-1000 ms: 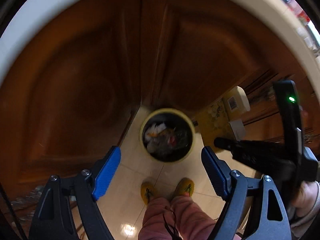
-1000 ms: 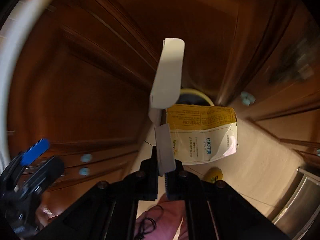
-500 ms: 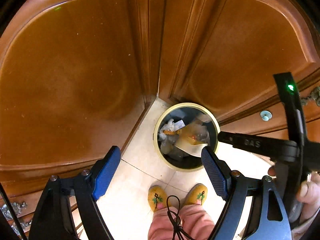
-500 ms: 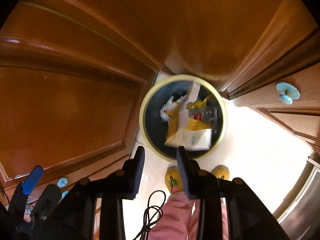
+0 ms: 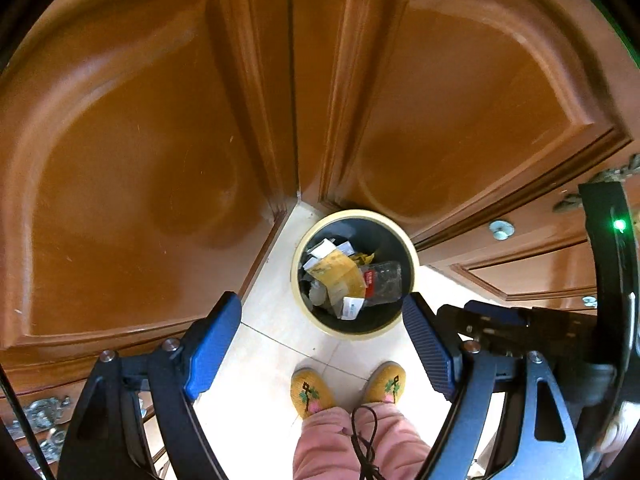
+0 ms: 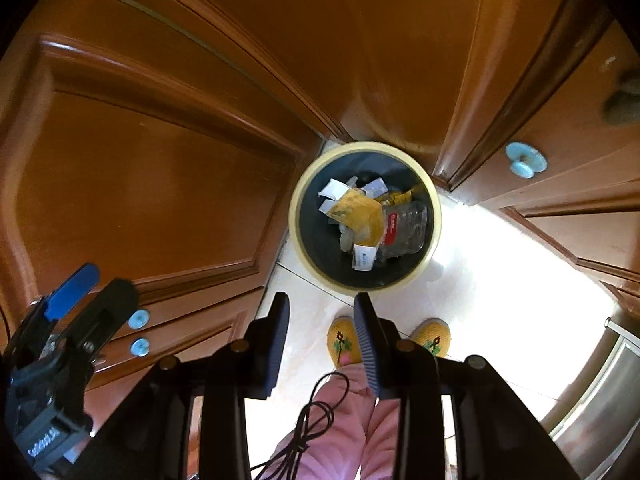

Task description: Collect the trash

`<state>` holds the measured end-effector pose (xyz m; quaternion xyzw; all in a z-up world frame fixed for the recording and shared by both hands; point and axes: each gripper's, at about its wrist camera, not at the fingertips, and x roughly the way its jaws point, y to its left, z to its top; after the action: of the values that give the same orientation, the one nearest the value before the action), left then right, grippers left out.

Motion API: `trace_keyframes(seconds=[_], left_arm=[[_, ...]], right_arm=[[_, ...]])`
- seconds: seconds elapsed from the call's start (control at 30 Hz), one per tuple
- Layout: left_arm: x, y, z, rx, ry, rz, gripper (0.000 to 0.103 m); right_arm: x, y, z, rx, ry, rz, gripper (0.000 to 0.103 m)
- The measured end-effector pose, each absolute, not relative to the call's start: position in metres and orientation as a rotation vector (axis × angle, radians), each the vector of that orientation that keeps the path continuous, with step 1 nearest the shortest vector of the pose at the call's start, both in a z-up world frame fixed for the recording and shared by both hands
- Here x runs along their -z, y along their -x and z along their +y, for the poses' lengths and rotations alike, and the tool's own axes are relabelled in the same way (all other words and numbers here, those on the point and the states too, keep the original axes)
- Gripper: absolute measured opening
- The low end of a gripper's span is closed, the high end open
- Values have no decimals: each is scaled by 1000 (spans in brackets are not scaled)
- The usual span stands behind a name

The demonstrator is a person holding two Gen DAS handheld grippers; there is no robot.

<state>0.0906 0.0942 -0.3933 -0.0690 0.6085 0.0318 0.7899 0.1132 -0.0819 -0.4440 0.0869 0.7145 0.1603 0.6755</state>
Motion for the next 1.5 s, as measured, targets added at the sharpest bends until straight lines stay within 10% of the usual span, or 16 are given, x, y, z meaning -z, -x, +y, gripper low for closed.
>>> trace_keyframes(seconds=[0.67, 1.13, 1.5], left_arm=[[192, -83, 39, 63, 88, 1173, 95], [24, -69, 17, -13, 32, 915, 102], [-15, -55, 9, -55, 28, 875, 102]], right_arm=[[217, -90, -147, -346, -270, 1307, 35], [40, -72, -170, -269, -203, 947, 66], [-10, -53, -175, -154, -188, 882, 67]])
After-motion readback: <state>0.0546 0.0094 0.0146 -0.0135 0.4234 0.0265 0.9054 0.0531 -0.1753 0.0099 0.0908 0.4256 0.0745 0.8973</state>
